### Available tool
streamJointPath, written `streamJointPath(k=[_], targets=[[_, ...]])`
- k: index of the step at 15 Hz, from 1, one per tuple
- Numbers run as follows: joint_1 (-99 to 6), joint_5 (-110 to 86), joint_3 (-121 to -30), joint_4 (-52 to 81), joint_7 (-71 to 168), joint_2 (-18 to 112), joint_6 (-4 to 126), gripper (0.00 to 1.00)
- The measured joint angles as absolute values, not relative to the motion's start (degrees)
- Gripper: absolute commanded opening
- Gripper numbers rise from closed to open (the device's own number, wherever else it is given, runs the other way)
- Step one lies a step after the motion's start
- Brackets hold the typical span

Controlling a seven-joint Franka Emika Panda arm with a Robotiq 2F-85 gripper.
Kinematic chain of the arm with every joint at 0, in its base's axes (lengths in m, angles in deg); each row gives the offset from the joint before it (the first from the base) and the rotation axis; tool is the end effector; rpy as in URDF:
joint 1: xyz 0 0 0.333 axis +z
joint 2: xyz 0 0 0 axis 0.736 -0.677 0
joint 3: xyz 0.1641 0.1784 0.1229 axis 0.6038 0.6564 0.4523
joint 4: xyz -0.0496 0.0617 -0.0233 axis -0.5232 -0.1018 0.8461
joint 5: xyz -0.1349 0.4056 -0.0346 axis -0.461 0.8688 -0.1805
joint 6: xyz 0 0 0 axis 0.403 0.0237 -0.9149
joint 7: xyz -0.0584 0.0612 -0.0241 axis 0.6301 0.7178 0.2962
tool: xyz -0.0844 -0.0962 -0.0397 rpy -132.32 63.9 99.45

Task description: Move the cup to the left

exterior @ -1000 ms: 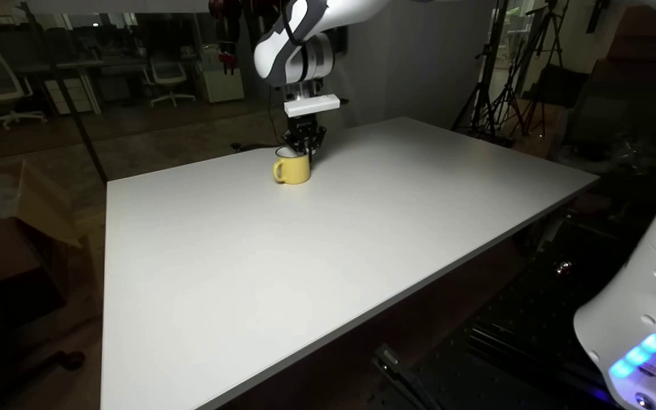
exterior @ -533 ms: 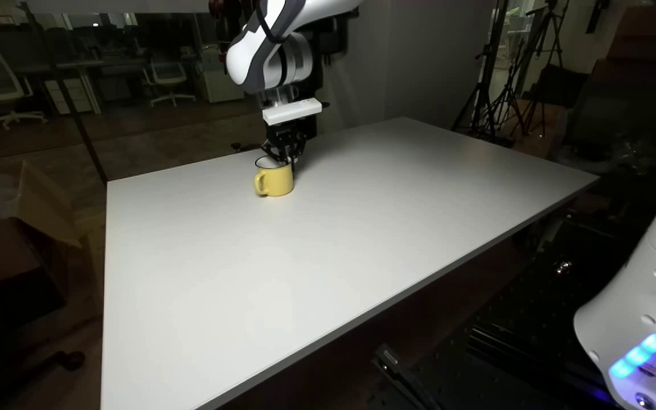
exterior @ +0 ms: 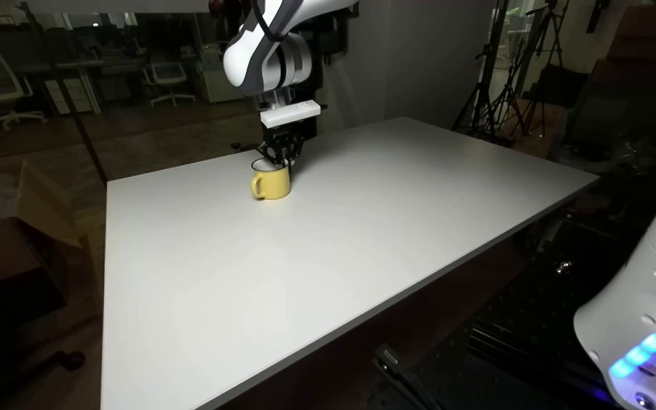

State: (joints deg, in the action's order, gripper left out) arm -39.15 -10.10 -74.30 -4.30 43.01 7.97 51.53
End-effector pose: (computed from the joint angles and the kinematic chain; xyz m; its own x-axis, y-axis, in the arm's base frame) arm 0.7265 0.0742 0.0835 0.9972 -0.0570 -0.0489 -0.0539 -0.9966 0.0624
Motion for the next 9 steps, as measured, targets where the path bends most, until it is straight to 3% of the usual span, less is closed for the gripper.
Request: streamJointPath(k=[7,9], targets=[[-39.17,-10.3,-73.57,-0.29,44.16,7.85,52.76,0.9],[-39.18,-10.3,-73.54,-0.08,44.41,7.95,52.79,0.99]])
